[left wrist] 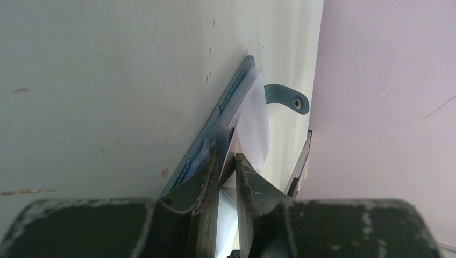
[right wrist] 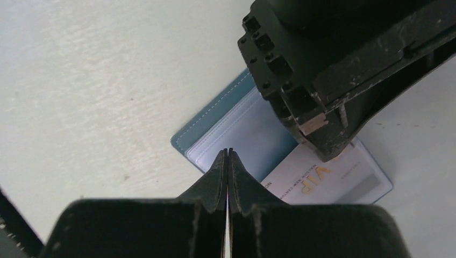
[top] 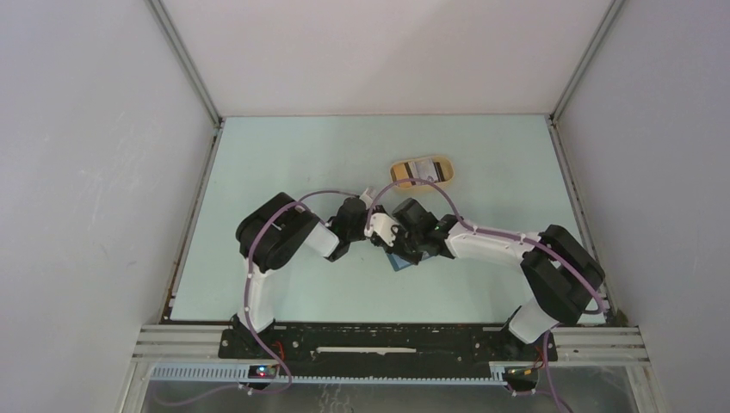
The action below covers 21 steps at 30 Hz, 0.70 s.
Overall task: Put the credit cards into the card holder
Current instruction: Insert the credit card into the card holder.
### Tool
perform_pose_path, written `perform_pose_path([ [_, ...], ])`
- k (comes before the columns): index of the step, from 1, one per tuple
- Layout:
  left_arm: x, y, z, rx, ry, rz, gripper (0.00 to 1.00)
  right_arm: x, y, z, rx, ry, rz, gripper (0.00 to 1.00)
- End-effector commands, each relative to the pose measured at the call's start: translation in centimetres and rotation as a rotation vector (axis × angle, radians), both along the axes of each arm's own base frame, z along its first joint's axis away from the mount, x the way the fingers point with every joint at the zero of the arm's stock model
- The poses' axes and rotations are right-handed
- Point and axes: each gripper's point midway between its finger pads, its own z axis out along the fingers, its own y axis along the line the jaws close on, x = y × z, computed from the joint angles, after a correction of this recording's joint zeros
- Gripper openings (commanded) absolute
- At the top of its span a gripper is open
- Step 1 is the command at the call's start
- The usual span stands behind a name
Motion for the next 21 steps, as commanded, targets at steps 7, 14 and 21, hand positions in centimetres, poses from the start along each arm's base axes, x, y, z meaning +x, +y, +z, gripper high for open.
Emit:
perform_pose_path([
  [7, -0.7, 0.5, -1.5, 0.028, 0.014, -0.019, 0.23, 3.0, -0.7, -0.4, -0.096, -0.194, -0.008, 0.0],
  [14, -0.6, 0.5, -1.5, 0.033, 0.011, -0.018, 0.23, 3.2, -1.4, -0.8, -0.137, -0.209, 0.002, 0.0],
  [21, -0.7, 0.6, -1.6, 0.036, 0.013, -0.019, 0.24, 3.8, -2.8, -0.6, -0.151, -0.202, -0.026, 0.0],
])
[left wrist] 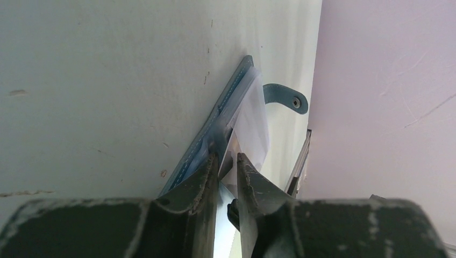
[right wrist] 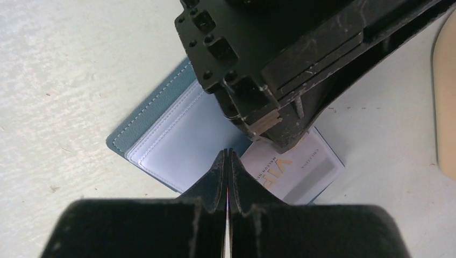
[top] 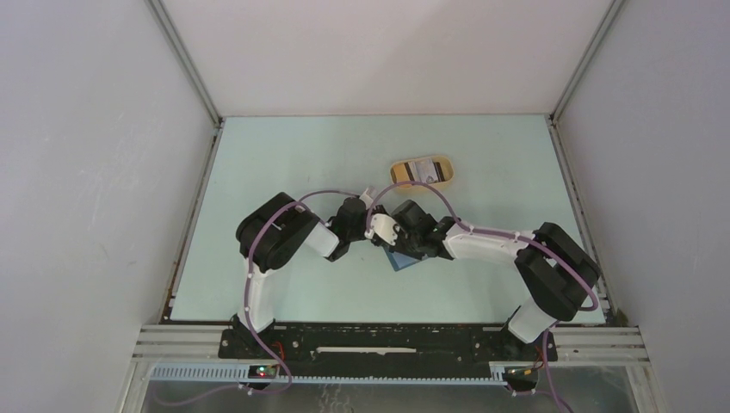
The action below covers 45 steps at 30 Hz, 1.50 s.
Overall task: Put the credit cards into the card holder
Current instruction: Insert the credit card into the card holder.
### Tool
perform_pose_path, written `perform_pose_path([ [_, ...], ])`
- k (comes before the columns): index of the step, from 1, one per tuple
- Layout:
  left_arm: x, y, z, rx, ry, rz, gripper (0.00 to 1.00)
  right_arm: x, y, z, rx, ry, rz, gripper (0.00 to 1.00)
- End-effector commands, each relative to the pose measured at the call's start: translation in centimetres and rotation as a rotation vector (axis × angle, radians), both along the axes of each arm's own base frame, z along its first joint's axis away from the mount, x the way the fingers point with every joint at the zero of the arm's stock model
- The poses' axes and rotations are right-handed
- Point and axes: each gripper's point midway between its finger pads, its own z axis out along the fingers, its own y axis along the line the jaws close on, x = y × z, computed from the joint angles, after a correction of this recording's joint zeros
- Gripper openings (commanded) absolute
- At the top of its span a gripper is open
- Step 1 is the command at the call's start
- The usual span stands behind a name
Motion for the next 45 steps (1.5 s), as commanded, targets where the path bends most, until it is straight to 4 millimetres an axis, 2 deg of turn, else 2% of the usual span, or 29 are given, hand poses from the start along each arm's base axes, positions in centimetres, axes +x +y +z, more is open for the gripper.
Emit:
perform_pose_path([
  [1, -0.6, 0.6, -1.6, 0.041, 0.014, -0.015, 0.25, 1.0, -1.2, 0.3, -0.012, -0.02, -0.02, 0.0],
  [19, -0.6, 0.7, -1.6, 0.043, 0.013, -0.011, 0.38, 3.5, -3.8, 2.0, 0.01, -0.075, -0.129, 0.0],
  [24, -0.8, 0.5, -0.7, 0.007, -0.005, -0.012, 0.42, 2.8, -3.5, 3.1, 0.099, -0.017, -0.108, 0.02],
  [29, -0.8, 0.8, 1.5, -0.018, -0.058, -0.002, 0.47, 1.7, -3.5, 5.5, 0.271, 0.11, -0.1, 0.12],
  [32, -0.9, 1.2, 2.2, -0.007, -0.076, 0.003, 0.48, 1.2, -3.9, 7.1, 0.369, 0.168, -0.096, 0.19],
  [36, -1.3, 1.8, 3.2, -0.01, -0.102, 0.015, 0.48, 0.5, -4.3, 10.0, 0.494, 0.229, -0.074, 0.22],
  [41, -2.1, 2.4, 6.8, -0.021, -0.242, 0.001, 0.48, 1.3, -5.9, 14.0, 0.61, 0.176, -0.118, 0.26],
  [45, -3.7, 2.6, 11.2, -0.015, -0.455, -0.083, 0.48, 1.4, -6.8, 16.0, 0.67, 0.144, -0.148, 0.34],
])
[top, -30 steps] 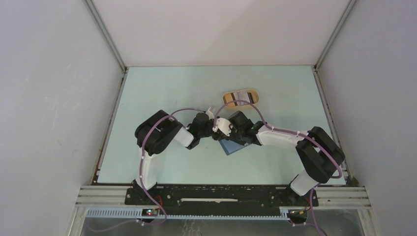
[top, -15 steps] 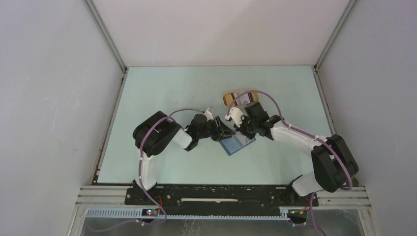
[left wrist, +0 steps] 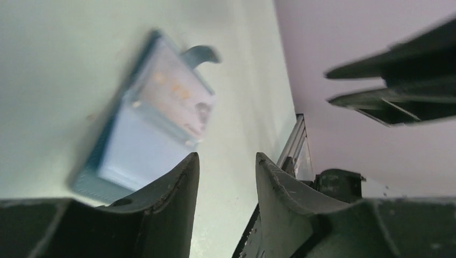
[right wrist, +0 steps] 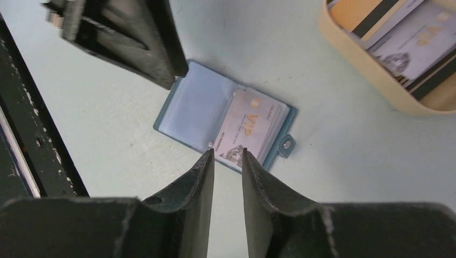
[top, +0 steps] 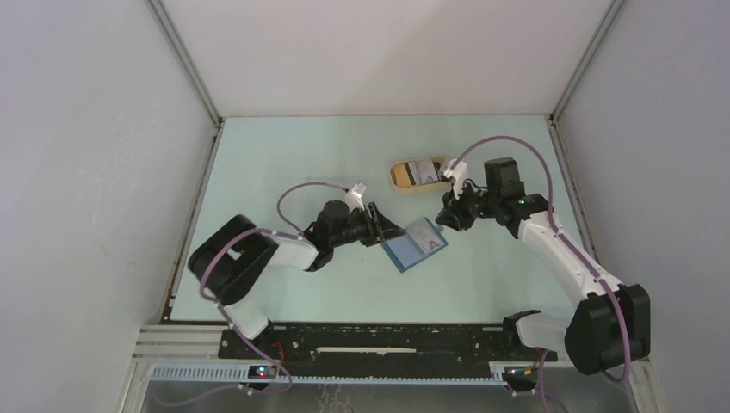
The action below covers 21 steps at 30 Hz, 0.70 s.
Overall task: Put the credit cards into the card holder
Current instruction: Insert the credit card into the card holder.
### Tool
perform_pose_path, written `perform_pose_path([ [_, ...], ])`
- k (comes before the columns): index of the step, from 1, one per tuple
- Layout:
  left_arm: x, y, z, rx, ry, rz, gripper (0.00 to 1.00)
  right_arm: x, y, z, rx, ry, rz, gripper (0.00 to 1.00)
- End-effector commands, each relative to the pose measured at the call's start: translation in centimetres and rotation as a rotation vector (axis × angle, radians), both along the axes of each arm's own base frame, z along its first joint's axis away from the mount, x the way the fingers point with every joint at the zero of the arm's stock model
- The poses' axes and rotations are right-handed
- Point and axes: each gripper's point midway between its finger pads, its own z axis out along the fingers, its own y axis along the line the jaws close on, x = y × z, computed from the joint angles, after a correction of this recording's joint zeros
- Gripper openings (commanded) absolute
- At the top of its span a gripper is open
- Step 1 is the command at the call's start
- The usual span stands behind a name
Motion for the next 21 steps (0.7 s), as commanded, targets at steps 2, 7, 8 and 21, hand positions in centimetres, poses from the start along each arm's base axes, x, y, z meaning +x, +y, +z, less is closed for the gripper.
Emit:
perform_pose_path([
  [2, -1.6, 0.4, 6.8, 0.039, -0.368, -0.1, 0.48, -0.5, 0.3, 4.5, 0.126, -0.048, 0.01, 0.38],
  [7, -2.5, 2.9, 10.2, 0.142, -0.565, -0.086, 0.5, -1.2, 0.4, 6.2, 0.152, -0.096, 0.029, 0.41],
  [8, -2.6, 3.5, 10.6, 0.157, -0.593, -0.071, 0.5, -1.3, 0.4, 6.4, 0.156, -0.099, 0.032, 0.42],
  [21, -1.6, 12.0, 13.9, 0.304, -0.744, 0.26, 0.99, -1.9, 1.0, 4.6, 0.154, -0.046, 0.11, 0.5],
])
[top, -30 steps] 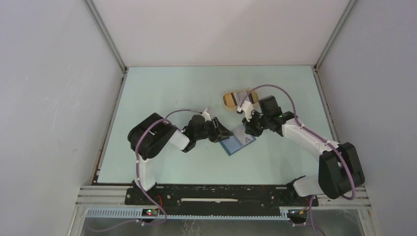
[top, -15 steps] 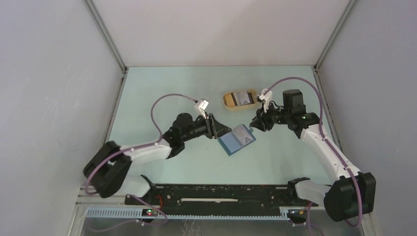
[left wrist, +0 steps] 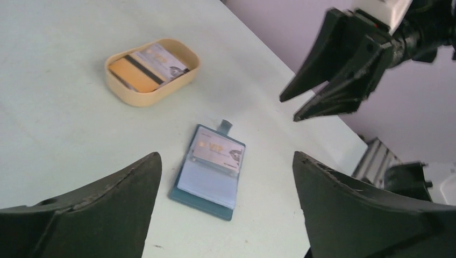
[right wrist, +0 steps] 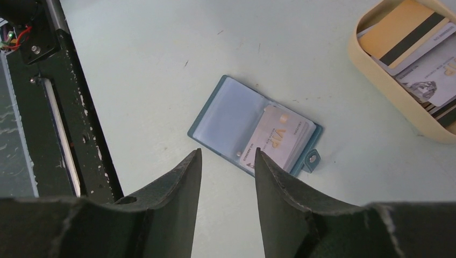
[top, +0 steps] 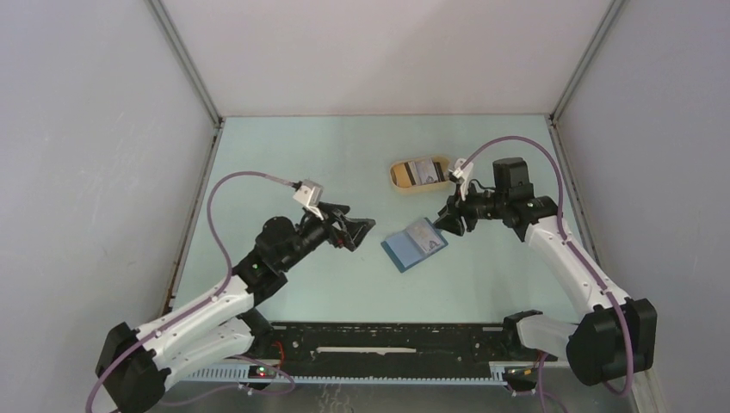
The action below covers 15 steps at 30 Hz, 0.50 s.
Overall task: Put the credit cards into the card holder
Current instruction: Insert the credit card into the card holder, then close the card holder at the center of the board.
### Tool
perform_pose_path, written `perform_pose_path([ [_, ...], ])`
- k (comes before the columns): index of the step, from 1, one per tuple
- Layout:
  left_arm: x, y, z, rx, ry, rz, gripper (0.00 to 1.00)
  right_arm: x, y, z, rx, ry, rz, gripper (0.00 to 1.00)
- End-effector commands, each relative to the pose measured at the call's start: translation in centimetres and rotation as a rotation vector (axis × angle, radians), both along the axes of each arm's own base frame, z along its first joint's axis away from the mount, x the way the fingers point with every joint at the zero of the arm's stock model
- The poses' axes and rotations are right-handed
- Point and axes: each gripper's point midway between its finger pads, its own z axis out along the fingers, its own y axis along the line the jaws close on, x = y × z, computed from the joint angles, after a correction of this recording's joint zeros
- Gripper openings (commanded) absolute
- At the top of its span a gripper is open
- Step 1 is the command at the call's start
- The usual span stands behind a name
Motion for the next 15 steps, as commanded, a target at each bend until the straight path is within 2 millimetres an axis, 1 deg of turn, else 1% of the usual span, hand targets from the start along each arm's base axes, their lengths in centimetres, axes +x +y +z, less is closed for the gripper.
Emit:
perform_pose_path([
  [1, 1.6, 3.4, -2.1, 0.051, 0.007, 0.175, 1.0, 0.1, 0.2, 0.9, 0.011, -0.033, 0.036, 0.5],
  [4, 1.8, 3.5, -3.2, 0.041, 0.066, 0.179, 1.0, 0.3, 0.1, 0.8, 0.006, -0.029, 0.031, 0.54],
  [6, 1.9, 2.9, -4.4, 0.034, 0.122, 0.154, 1.0, 0.6, -0.2, 0.4, -0.001, -0.017, 0.013, 0.55],
  [12, 0.9, -0.4, -7.2, -0.047, 0.283, 0.015, 1.0, 2.2, -1.6, -0.8, -0.048, 0.017, -0.088, 0.58],
  [15, 0.4, -2.0, -8.5, -0.075, 0.359, -0.055, 0.98, 3.2, -2.3, -2.2, -0.098, 0.041, -0.146, 0.62],
])
